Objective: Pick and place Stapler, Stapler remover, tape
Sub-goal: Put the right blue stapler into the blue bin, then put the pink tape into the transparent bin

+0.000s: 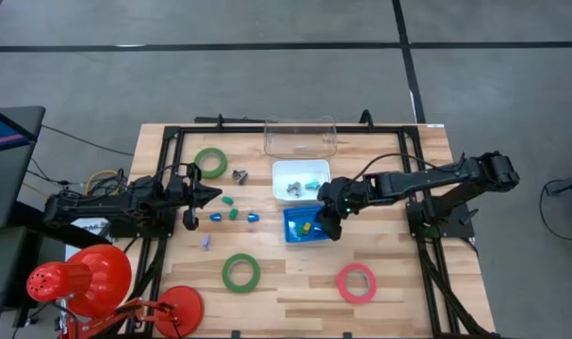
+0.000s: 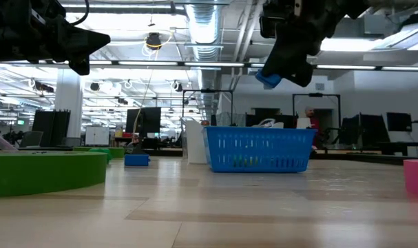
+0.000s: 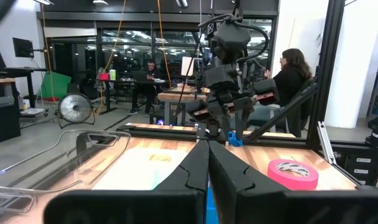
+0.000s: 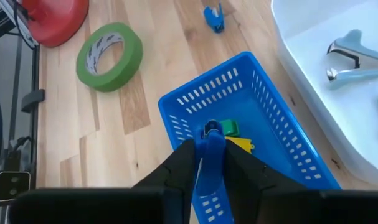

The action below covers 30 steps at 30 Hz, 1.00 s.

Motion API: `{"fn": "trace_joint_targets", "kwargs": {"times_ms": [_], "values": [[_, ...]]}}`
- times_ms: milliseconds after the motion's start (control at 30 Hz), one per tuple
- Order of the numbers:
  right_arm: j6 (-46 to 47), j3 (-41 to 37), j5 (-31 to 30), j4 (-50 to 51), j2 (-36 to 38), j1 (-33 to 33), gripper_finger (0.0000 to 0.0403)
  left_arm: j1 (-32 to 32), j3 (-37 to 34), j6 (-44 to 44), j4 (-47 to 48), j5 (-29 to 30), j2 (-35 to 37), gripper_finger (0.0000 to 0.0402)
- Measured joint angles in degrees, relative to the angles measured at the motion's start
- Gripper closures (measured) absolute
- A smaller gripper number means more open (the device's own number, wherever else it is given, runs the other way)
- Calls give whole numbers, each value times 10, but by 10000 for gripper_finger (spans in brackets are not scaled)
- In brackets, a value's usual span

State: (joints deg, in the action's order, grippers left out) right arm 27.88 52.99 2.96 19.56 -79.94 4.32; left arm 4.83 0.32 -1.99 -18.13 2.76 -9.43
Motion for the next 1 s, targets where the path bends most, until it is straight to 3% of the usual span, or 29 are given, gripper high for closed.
{"fn": "trace_joint_targets", "kwargs": {"times_ms": [167,633,1000], "values": [[0,0,0,0,0,0,317,0,0,0,0,0,0,398],[0,0,1,1,0,2,206,0,0,0,0,0,0,398],[-7,0,2,40,0,49,186,0,0,0,0,0,0,398]]}}
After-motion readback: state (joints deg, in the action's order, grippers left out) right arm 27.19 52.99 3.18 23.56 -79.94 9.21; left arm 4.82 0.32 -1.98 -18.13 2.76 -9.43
